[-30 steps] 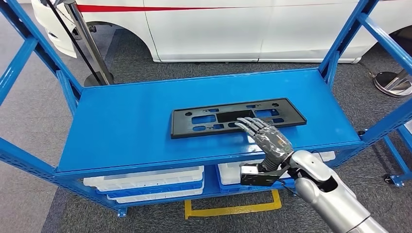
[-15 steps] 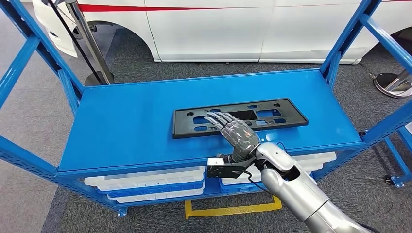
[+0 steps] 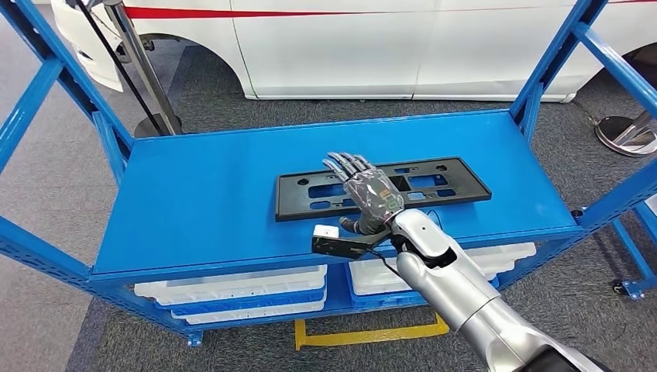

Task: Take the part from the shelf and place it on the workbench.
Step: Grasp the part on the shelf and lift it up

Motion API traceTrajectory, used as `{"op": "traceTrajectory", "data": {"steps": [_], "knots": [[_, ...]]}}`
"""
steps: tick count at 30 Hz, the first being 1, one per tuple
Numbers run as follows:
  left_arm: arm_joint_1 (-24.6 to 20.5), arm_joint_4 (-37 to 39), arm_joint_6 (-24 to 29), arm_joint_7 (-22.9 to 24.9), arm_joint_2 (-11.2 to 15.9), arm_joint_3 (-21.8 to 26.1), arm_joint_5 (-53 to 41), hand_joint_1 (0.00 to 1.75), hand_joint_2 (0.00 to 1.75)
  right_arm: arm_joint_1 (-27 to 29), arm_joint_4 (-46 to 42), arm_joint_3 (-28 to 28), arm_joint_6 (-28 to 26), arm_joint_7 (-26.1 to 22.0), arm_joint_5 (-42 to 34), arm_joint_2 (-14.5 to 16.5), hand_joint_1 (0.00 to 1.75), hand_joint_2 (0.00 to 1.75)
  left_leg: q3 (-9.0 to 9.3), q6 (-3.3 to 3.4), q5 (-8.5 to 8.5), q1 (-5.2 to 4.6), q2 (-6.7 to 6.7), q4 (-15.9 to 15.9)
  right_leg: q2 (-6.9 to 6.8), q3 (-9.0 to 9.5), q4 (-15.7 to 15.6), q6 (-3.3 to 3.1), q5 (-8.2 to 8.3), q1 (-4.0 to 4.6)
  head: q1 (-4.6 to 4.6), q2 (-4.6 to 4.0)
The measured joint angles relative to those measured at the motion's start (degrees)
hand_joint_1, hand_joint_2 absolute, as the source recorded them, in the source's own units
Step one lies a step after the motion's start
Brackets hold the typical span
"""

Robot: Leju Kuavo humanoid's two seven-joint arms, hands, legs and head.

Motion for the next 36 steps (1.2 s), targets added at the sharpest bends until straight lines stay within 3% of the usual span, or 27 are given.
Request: {"op": "traceTrajectory", "data": {"steps": [6, 13, 23, 24, 27, 28, 36], "knots": [[0.04, 0.0, -0.27, -0.14, 0.33, -0.23, -0.03, 0.0, 0.0, -1.55, 6.96, -0.15, -2.51, 0.76, 2.59, 0.54, 0.0, 1.75, -0.01, 0.0, 0.0, -0.01, 0.0, 0.03, 0.0, 0.0, 0.0, 0.0, 0.0, -0.01, 0.0, 0.0], [0.12, 0.0, -0.06, -0.94, 0.44, -0.25, 0.34, 0.0, 0.0, -2.07, 13.52, -1.13, -1.85, 1.51, 3.8, 0.6, 0.0, 1.75, -0.02, 0.0, -0.01, -0.01, -0.01, 0.08, 0.0, 0.0, 0.0, 0.0, 0.0, -0.01, 0.0, 0.0], [0.12, 0.18, -0.09, -0.96, 0.46, -0.29, 0.47, 0.0, 0.0, -2.92, 17.54, -1.57, -2.19, 2.94, 6.53, 0.57, 0.0, 1.75, 0.0, 0.0, -0.01, -0.01, 0.01, 0.11, 0.01, 0.03, 0.0, 0.01, 0.0, -0.01, 0.0, 0.0], [0.11, 0.2, -0.09, -0.96, 0.46, -0.3, 0.51, 0.0, 0.0, -2.95, 17.75, -1.57, -2.95, 3.85, 7.27, 0.57, 0.1, 1.75, 0.0, 0.0, -0.01, -0.01, 0.01, 0.11, 0.01, 0.03, 0.0, 0.01, 0.01, -0.01, 0.0, 0.0], [0.11, 0.27, -0.06, -0.97, 0.46, -0.36, 0.63, 0.0, 0.0, -2.96, 18.47, -1.57, -4.59, 5.77, 8.72, 0.57, 1.36, 1.75, 0.0, 0.0, -0.01, -0.01, 0.01, 0.12, 0.02, 0.03, 0.0, 0.01, 0.01, -0.01, 0.0, 0.0], [0.11, 0.29, -0.04, -0.97, 0.46, -0.39, 0.68, 0.0, 0.0, -2.95, 18.76, -1.58, -4.72, 6.03, 8.91, 0.57, 1.69, 1.75, 0.0, 0.0, -0.01, -0.01, 0.01, 0.13, 0.02, 0.03, 0.0, 0.01, 0.01, -0.01, 0.0, 0.0], [0.1, 0.44, -0.08, -0.95, 0.46, -0.59, 0.9, 0.0, 0.0, -2.88, 20.45, -1.87, -4.68, 6.04, 9.17, 0.57, 1.71, 1.75, -0.03, 0.0, -0.01, -0.01, 0.01, 0.14, 0.02, 0.02, 0.0, 0.01, 0.01, -0.01, 0.0, 0.0]]}}
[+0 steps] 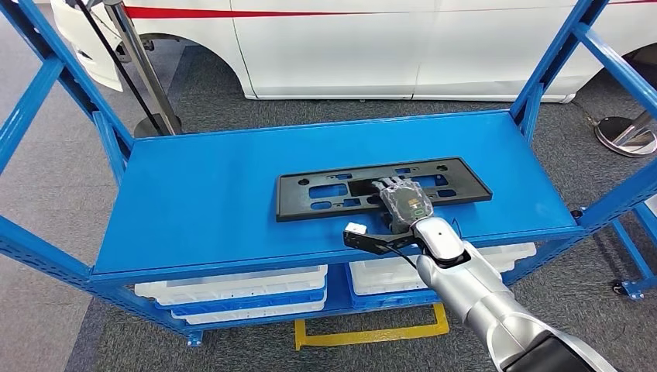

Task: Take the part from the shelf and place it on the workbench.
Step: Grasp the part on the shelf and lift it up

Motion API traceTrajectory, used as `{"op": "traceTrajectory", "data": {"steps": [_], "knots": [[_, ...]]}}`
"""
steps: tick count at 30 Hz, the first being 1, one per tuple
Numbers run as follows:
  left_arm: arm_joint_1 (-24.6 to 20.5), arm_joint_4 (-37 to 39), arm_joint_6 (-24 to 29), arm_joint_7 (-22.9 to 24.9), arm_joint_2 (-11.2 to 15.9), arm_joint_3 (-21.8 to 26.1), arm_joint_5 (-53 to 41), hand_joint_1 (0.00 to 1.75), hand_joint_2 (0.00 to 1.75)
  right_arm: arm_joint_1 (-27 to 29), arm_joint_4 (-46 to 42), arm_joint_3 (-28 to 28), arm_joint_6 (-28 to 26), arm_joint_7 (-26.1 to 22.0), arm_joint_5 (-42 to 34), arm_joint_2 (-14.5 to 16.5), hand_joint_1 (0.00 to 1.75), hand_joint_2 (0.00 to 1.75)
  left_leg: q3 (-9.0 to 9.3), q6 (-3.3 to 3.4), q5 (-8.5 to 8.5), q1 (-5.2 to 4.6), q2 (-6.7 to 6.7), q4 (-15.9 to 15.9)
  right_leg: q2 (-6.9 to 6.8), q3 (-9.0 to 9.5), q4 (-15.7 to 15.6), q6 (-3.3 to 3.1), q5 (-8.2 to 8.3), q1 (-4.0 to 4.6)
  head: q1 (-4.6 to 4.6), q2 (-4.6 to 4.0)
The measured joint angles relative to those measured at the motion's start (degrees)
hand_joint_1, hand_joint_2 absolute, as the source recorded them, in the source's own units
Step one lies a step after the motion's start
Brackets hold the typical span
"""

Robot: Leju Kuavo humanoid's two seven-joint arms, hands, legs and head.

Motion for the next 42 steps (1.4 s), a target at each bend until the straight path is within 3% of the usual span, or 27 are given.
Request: {"op": "traceTrajectory", "data": {"steps": [15, 19, 24, 35, 42], "knots": [[-0.01, 0.02, -0.15, 0.03, 0.0, -0.47, 0.18, 0.0, 0.0, 0.08, 0.32, -0.63, 1.02, -0.89, 0.87, 0.05, 1.72, 1.75, 0.02, 0.0, 0.0, 0.0, -0.01, 0.0, -0.02, 0.03, 0.0, 0.0, 0.0, 0.0, 0.0, 0.0], [0.02, 0.02, -0.62, -0.83, 0.0, -0.69, 0.75, 0.0, 1.75, 0.17, -0.13, -0.86, 1.81, -1.14, 1.11, 0.07, 1.74, 1.75, 0.02, 0.0, 0.0, 0.0, -0.01, 0.01, -0.01, 0.04, 0.0, 0.0, 0.0, 0.0, 0.0, 0.0], [0.07, 0.02, -2.08, -3.13, 0.0, -0.7, 2.02, 0.0, 1.75, 0.61, -1.03, -1.58, 1.88, -1.52, 1.34, 0.04, 1.75, 1.75, 0.03, 0.0, 0.0, 0.0, 0.0, 0.03, -0.01, 0.04, 0.0, 0.0, 0.0, 0.0, 0.0, 0.0], [0.15, 0.1, 0.43, -2.47, 0.04, -0.71, 2.34, 0.0, 1.75, 2.79, -4.91, -2.99, 0.09, -3.63, 1.29, -1.17, 1.75, 1.75, 0.02, 0.0, 0.0, 0.0, -0.01, 0.04, -0.01, 0.04, 0.0, 0.0, 0.0, 0.0, 0.0, 0.0], [0.19, 0.81, 2.48, -0.49, 0.19, -1.09, 1.78, 0.0, 1.75, 8.22, -25.6, -5.53, -3.13, -5.98, -0.19, -6.98, 1.75, 1.75, -0.04, -0.02, -0.06, -0.01, -0.01, 0.08, -0.01, -0.02, 0.0, 0.0, 0.0, -0.02, 0.0, 0.0]]}}
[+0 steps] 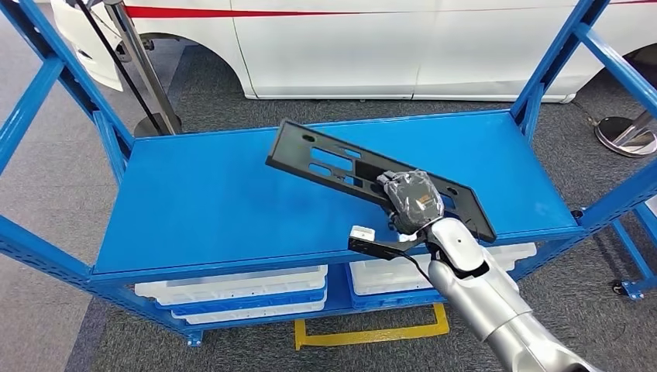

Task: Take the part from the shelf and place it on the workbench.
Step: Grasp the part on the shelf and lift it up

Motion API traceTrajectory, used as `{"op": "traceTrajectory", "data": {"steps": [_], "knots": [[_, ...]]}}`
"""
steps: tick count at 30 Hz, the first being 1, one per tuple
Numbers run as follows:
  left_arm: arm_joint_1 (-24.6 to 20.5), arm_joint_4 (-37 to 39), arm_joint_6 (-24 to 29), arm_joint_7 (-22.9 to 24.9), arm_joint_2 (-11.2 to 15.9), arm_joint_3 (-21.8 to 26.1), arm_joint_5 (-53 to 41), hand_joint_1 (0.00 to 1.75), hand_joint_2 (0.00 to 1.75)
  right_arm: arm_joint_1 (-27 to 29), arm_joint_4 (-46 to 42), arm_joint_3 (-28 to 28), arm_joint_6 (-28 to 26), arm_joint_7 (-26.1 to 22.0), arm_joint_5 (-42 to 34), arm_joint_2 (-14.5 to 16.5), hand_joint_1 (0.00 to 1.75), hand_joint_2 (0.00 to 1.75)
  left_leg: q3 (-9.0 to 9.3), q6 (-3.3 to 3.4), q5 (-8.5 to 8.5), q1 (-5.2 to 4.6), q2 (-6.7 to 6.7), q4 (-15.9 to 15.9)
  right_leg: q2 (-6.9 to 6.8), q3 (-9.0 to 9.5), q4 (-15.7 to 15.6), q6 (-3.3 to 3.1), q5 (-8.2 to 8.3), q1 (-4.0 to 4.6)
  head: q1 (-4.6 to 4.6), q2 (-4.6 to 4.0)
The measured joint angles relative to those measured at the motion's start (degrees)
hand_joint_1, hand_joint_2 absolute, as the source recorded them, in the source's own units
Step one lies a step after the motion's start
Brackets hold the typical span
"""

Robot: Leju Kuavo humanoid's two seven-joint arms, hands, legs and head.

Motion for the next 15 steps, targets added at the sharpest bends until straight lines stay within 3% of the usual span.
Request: {"op": "traceTrajectory", "data": {"steps": [3, 7, 9, 11, 12, 13, 14, 15], "knots": [[-0.04, 0.13, 0.2, 0.32, 0.19, -0.07, -0.02, 0.0, 1.75, 1.13, -7.09, -0.62, 0.02, 0.1, 0.18, -1.74, 1.75, 1.75, -0.03, 0.17, -0.03, -0.1, -0.01, 0.14, 0.01, 0.01, -0.08, 0.19, 0.13, -0.13, 0.0, 0.0], [-0.09, 0.32, -0.12, 1.56, 0.43, -0.59, -0.21, 0.0, 1.75, 1.73, -12.98, -0.83, -0.25, -0.52, 1.3, -3.64, 1.75, 1.75, 0.39, 1.35, 1.21, 0.09, 0.14, -1.2, 0.13, 0.11, -0.45, 1.15, 0.2, -0.3, 0.02, 0.0], [-0.13, 0.36, -0.45, 1.99, 0.54, -1.02, -0.26, 0.0, 1.75, 1.76, -15.7, -0.85, -0.48, -0.78, 1.89, -5.0, 1.75, 1.75, 0.74, 1.71, 2.13, 0.52, 0.49, -2.58, 0.19, -1.21, 2.81, 1.37, -2.56, -0.22, 0.04, 0.0], [-0.15, 0.36, -0.66, 2.25, 0.66, -1.38, -0.33, 0.0, 1.75, 2.15, -17.96, -0.86, -0.87, -0.94, 3.15, -6.38, 1.75, 1.75, 0.45, 1.82, 2.35, 0.49, 0.64, -2.57, 0.18, -4.06, 9.92, 1.74, -6.43, -0.51, 0.04, 0.0], [-0.15, 0.36, -0.75, 2.37, 0.69, -1.53, -0.37, 0.0, 1.75, 2.51, -18.85, -0.85, -1.08, -1.03, 3.91, -7.06, 1.75, 1.75, 0.22, 1.78, 2.35, 0.53, 0.66, -2.34, 0.16, -5.19, 12.91, 2.01, -7.43, -0.77, 0.05, 0.0], [-0.14, 0.36, -0.85, 2.45, 0.73, -1.69, -0.4, 0.0, 1.75, 2.86, -19.63, -0.83, -1.26, -1.12, 4.61, -7.73, 1.75, 1.75, -0.05, 1.7, 2.31, 0.62, 0.66, -2.0, 0.13, -5.53, 14.14, 2.3, -7.33, -1.07, 0.04, 0.0], [-0.14, 0.36, -0.92, 2.5, 0.77, -1.86, -0.43, 0.0, 1.75, 3.1, -20.27, -0.81, -1.4, -1.2, 5.12, -8.31, 1.75, 1.75, -0.35, 1.53, 2.22, 0.77, 0.65, -1.55, 0.07, -4.83, 13.09, 2.62, -6.12, -1.39, 0.04, 0.0], [-0.13, 0.36, -0.97, 2.52, 0.81, -2.03, -0.43, 0.0, 1.75, 3.24, -20.87, -0.8, -1.52, -1.24, 5.54, -8.81, 1.75, 1.75, -0.72, 1.24, 2.06, 0.97, 0.64, -0.96, -0.05, -3.18, 10.12, 2.98, -4.28, -1.73, 0.05, 0.0]]}}
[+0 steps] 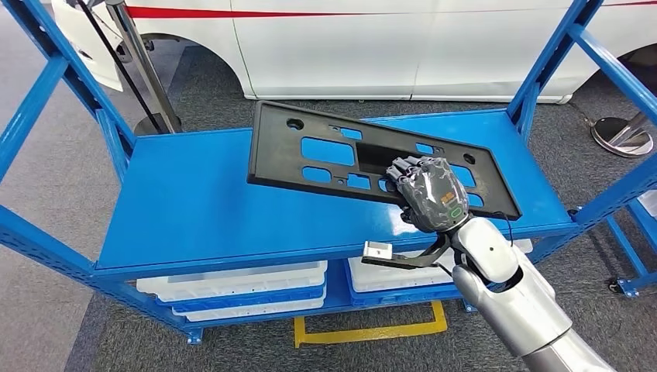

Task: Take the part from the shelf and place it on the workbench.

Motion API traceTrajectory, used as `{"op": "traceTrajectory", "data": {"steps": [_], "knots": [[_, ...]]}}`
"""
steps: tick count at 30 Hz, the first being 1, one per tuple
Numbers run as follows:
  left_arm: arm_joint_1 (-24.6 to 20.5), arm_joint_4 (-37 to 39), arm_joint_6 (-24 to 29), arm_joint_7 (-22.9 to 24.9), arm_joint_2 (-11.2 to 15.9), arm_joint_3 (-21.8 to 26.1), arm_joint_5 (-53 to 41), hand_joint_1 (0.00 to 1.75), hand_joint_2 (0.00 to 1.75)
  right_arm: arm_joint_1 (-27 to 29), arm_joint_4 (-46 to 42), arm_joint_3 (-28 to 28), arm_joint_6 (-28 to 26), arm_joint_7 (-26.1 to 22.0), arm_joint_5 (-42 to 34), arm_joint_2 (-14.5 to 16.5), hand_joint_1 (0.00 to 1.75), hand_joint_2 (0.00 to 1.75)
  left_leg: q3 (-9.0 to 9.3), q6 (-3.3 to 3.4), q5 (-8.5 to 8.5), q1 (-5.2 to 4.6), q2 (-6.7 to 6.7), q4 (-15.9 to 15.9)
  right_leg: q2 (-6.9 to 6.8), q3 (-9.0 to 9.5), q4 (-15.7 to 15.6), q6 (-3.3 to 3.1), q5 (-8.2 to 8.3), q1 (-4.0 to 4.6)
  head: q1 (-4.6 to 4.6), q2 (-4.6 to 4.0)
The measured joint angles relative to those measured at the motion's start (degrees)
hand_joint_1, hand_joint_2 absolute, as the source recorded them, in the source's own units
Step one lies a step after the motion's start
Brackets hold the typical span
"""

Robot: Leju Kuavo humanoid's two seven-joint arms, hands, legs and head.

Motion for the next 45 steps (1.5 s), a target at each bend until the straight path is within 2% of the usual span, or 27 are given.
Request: {"op": "traceTrajectory", "data": {"steps": [1, 3, 7, 8, 10, 12, 13, 15, 18, 20, 22, 23, 24, 26, 27, 28, 30, 32, 34, 35, 37, 38, 39, 41, 42, 43, 45], "knots": [[0.0, 0.0, -0.03, 0.01, 0.09, -0.16, 0.0, 0.0, 1.75, 0.04, -0.55, 0.01, -0.19, -0.02, 0.41, -0.44, 1.75, 1.75, -0.46, -0.41, -0.22, 0.17, -0.01, 0.68, -0.07, 1.88, -3.55, 0.29, 1.17, -0.2, 0.01, 0.0], [-0.03, 0.02, -0.05, 0.01, 0.29, -0.43, 0.01, 0.0, 1.75, 0.17, -1.51, 0.06, -0.69, 0.01, 1.29, -1.05, 1.75, 1.75, -1.28, -1.35, -0.52, 0.22, -0.06, 1.92, 0.18, 4.03, -7.87, 0.02, 2.66, -0.09, -0.03, 0.0], [0.05, 0.09, -0.2, 0.02, 0.55, -0.72, 0.27, 0.0, 1.75, 0.37, -2.73, 0.36, -1.1, 0.15, 2.42, -1.46, 1.75, 1.75, -2.41, -2.72, -0.6, 0.21, -0.31, 2.96, 0.43, 3.07, -8.08, -2.14, 3.16, 0.19, -0.08, 0.0], [0.08, 0.11, -0.27, 0.04, 0.59, -0.73, 0.32, 0.0, 1.75, 0.34, -2.99, 0.49, -1.05, 0.21, 2.7, -1.45, 1.75, 1.75, -2.91, -2.95, -1.77, 0.3, -0.31, 3.96, 0.34, 2.67, -8.14, -2.73, 3.53, 0.18, -0.08, 0.0], [0.07, 0.14, -0.49, 0.1, 0.66, -0.76, 0.39, 0.0, 1.75, 0.25, -3.39, 0.93, -0.89, 0.41, 3.23, -1.31, 1.75, 1.75, -4.73, -3.25, -6.23, 0.36, -0.32, 9.05, 0.16, 1.74, -8.24, -3.75, 4.32, 0.33, -0.1, 0.0], [0.01, 0.15, -0.68, 0.2, 0.72, -0.79, 0.44, 0.0, 1.75, 0.24, -3.55, 1.65, -0.7, 0.63, 3.58, -1.07, 1.75, 1.75, -6.64, -3.28, -10.27, 0.31, -0.32, 15.99, 0.05, 0.57, -8.2, -4.22, 5.16, 0.75, -0.11, 0.0], [-0.02, 0.15, -0.72, 0.26, 0.74, -0.8, 0.45, 0.0, 1.75, 0.24, -3.56, 2.05, -0.63, 0.71, 3.71, -0.95, 1.75, 1.75, -6.76, -3.14, -10.79, 0.26, -0.32, 17.89, 0.01, -0.03, -8.18, -4.32, 5.62, 1.0, -0.11, 0.0], [-0.05, 0.15, -0.76, 0.36, 0.78, -0.83, 0.46, 0.0, 1.75, 0.21, -3.62, 2.71, -0.58, 0.83, 3.81, -0.76, 1.75, 1.75, -4.02, -2.47, -8.62, 0.01, -0.33, 15.6, -0.03, -1.12, -8.16, -4.35, 6.52, 1.41, -0.11, 0.0], [-0.1, 0.17, -0.86, 0.52, 0.97, -0.91, 0.4, 0.0, 1.75, -0.03, -3.93, 3.34, -0.59, 0.99, 3.81, -0.63, 1.75, 1.75, 3.66, -1.14, -5.75, -0.77, -0.42, 4.12, -0.07, -2.08, -8.26, -3.94, 7.89, 1.75, -0.1, 0.0], [-0.1, 0.22, -1.1, 0.64, 1.14, -1.1, 0.28, 0.0, 1.75, -0.18, -4.15, 3.69, -0.6, 1.08, 3.79, -0.52, 1.75, 1.75, 5.11, -0.98, -5.62, -1.21, -0.49, 0.9, -0.15, -2.18, -8.7, -3.29, 8.94, 1.61, -0.08, 0.0], [-0.11, 0.25, -1.37, 0.69, 1.19, -1.32, 0.2, 0.0, 1.75, -0.21, -4.28, 4.08, -0.6, 1.18, 3.71, -0.46, 1.75, 1.75, 4.55, -0.89, -4.28, -1.18, -0.39, 0.22, -0.14, -2.31, -9.2, -2.57, 9.59, 1.44, -0.06, 0.0], [-0.15, 0.26, -1.47, 0.69, 1.2, -1.45, 0.17, 0.0, 1.75, -0.23, -4.36, 4.23, -0.59, 1.28, 3.62, -0.47, 1.75, 1.75, 4.2, -0.66, -3.48, -1.05, -0.27, -0.18, -0.1, -2.59, -8.76, -2.25, 8.64, 1.43, -0.03, 0.0], [-0.18, 0.26, -1.56, 0.69, 1.2, -1.6, 0.14, 0.0, 1.75, -0.24, -4.42, 4.33, -0.6, 1.4, 3.49, -0.51, 1.75, 1.75, 3.71, -0.37, -2.62, -0.9, -0.11, -0.55, -0.06, -3.05, -7.46, -1.97, 6.69, 1.42, -0.01, 0.0], [-0.23, 0.26, -1.64, 0.71, 1.18, -1.92, 0.04, 0.0, 1.75, -0.23, -4.64, 4.41, -0.59, 1.69, 3.11, -0.58, 1.75, 1.75, 2.15, 0.14, -1.23, -0.84, 0.13, -0.62, -0.05, -4.49, -1.41, -1.55, 0.75, 1.31, 0.02, 0.0], [-0.24, 0.26, -1.6, 0.78, 1.17, -2.04, 0.0, 0.0, 1.75, -0.2, -4.72, 4.44, -0.57, 1.81, 2.92, -0.6, 1.75, 1.75, 1.22, 0.22, -0.64, -0.87, 0.2, -0.46, -0.06, -5.1, 2.14, -1.35, -1.32, 1.27, 0.01, 0.0], [-0.26, 0.26, -1.54, 0.88, 1.17, -2.14, -0.02, 0.0, 1.75, -0.17, -4.77, 4.47, -0.51, 1.9, 2.7, -0.61, 1.75, 1.75, 0.23, 0.19, -0.08, -0.88, 0.24, -0.22, -0.06, -5.28, 4.94, -1.18, -2.14, 1.24, 0.02, 0.0], [-0.31, 0.26, -1.35, 1.14, 1.11, -2.24, -0.02, 0.0, 1.75, -0.2, -4.81, 4.5, -0.15, 1.99, 2.19, -0.63, 1.75, 1.75, -1.71, 0.01, 0.88, -0.87, 0.27, 0.44, -0.08, -3.15, 5.27, -1.03, -0.17, 1.16, 0.02, 0.0], [-0.38, 0.26, -1.24, 1.39, 0.96, -2.33, 0.02, 0.0, 1.75, -0.34, -5.16, 4.51, 0.49, 2.01, 1.53, -0.64, 1.75, 1.75, -3.42, -0.34, 1.58, -0.91, 0.25, 1.4, -0.1, 2.43, -1.29, -1.31, 1.73, 1.18, 0.03, 0.0], [-0.43, 0.26, -1.19, 1.63, 0.81, -2.42, 0.13, 0.0, 1.75, -0.56, -5.77, 4.5, 1.08, 2.01, 1.03, -0.64, 1.75, 1.75, -4.46, -0.86, 2.17, -1.06, 0.21, 2.19, -0.06, 6.94, -7.95, -1.98, 0.88, 1.44, -0.02, 0.0], [-0.43, 0.26, -1.16, 1.7, 0.78, -2.47, 0.19, 0.0, 1.75, -0.7, -6.02, 4.5, 1.32, 2.01, 0.87, -0.64, 1.75, 1.75, -4.73, -1.17, 2.56, -1.1, 0.2, 2.33, -0.04, 7.7, -9.45, -2.35, 0.28, 1.62, -0.04, 0.0], [-0.35, 0.27, -1.15, 1.81, 0.77, -2.55, 0.26, 0.0, 1.75, -0.88, -6.41, 4.55, 1.78, 2.0, 0.67, -0.64, 1.75, 1.75, -5.06, -1.84, 3.2, -1.12, 0.09, 2.35, -0.22, 7.19, -10.0, -3.16, 0.96, 1.59, -0.02, 0.0], [-0.3, 0.28, -1.15, 1.85, 0.79, -2.56, 0.27, 0.0, 1.75, -1.0, -6.54, 4.6, 2.03, 2.0, 0.63, -0.64, 1.75, 1.75, -5.47, -2.16, 2.48, -1.09, -0.01, 2.8, -0.37, 6.7, -10.14, -3.67, 1.57, 1.44, -0.03, 0.0], [-0.25, 0.3, -1.16, 1.87, 0.8, -2.58, 0.27, 0.0, 1.75, -1.08, -6.67, 4.64, 2.24, 2.0, 0.6, -0.64, 1.75, 1.75, -6.08, -2.47, 0.73, -1.03, -0.12, 4.06, -0.52, 6.03, -10.29, -4.17, 2.28, 1.24, -0.06, 0.0], [-0.21, 0.31, -1.2, 1.9, 0.82, -2.61, 0.28, 0.0, 1.75, -1.2, -6.93, 4.74, 2.52, 2.01, 0.52, -0.63, 1.75, 1.75, -7.72, -3.02, -4.93, -0.74, -0.21, 9.51, -0.64, 4.44, -10.34, -4.75, 3.67, 1.11, -0.14, 0.0], [-0.21, 0.31, -1.23, 1.91, 0.82, -2.62, 0.3, 0.0, 1.75, -1.22, -7.05, 4.8, 2.63, 2.01, 0.48, -0.62, 1.75, 1.75, -8.38, -3.27, -7.23, -0.59, -0.21, 13.01, -0.66, 3.55, -10.29, -4.77, 4.35, 1.12, -0.16, 0.0], [-0.21, 0.31, -1.27, 1.91, 0.83, -2.63, 0.33, 0.0, 1.75, -1.22, -7.14, 4.89, 2.83, 2.01, 0.42, -0.62, 1.75, 1.75, -8.58, -3.48, -8.23, -0.45, -0.2, 15.93, -0.67, 2.63, -10.2, -4.7, 5.03, 1.12, -0.16, 0.0], [-0.25, 0.31, -1.33, 1.92, 0.85, -2.63, 0.41, 0.0, 1.75, -1.26, -7.19, 5.11, 3.35, 2.01, 0.26, -0.62, 1.75, 1.75, -6.88, -3.75, -6.44, -0.25, -0.2, 17.32, -0.71, 0.77, -9.91, -4.41, 6.28, 1.07, -0.16, 0.0]]}}
